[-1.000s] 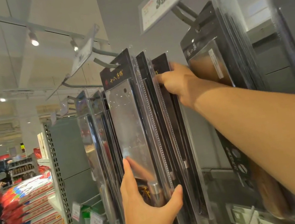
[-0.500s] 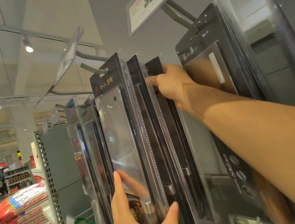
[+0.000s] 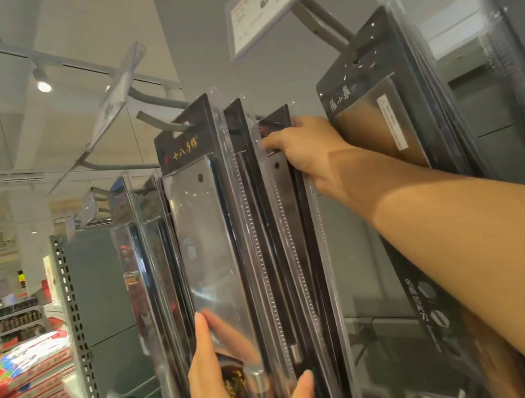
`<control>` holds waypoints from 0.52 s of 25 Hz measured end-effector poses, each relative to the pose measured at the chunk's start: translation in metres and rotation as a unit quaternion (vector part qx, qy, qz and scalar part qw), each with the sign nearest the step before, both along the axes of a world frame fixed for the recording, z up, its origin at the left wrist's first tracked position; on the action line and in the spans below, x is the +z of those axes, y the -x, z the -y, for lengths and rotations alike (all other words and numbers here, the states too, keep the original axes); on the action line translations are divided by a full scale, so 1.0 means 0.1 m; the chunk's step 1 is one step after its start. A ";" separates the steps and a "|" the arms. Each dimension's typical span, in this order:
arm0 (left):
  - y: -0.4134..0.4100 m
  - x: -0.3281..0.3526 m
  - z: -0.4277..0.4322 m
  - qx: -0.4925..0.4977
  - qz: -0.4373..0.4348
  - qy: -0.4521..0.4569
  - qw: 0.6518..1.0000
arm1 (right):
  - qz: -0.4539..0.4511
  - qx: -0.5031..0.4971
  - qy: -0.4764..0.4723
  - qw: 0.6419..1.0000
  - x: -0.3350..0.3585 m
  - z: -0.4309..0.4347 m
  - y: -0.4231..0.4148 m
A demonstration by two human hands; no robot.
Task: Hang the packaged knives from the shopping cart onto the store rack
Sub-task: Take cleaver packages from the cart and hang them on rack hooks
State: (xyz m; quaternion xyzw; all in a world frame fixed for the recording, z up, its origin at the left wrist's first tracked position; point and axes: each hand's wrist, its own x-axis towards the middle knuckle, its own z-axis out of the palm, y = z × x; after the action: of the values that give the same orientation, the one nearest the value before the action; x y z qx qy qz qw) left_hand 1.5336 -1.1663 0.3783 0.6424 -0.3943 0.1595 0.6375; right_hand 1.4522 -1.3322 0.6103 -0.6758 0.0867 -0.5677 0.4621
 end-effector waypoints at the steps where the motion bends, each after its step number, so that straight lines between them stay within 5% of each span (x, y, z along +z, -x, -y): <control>1: -0.01 0.00 0.01 -0.012 -0.007 0.006 1.000 | -0.004 -0.006 0.005 1.000 0.02 0.03 0.01; 13: 0.01 0.14 0.01 -0.011 -0.025 0.023 0.999 | -0.101 -0.096 0.124 0.982 0.21 -0.02 0.08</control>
State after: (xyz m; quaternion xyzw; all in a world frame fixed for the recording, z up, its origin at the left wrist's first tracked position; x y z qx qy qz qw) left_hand 1.5323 -1.1674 0.3920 0.6266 -0.3816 0.1455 0.6637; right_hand 1.4443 -1.3303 0.6310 -0.7703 0.1269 -0.5444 0.3069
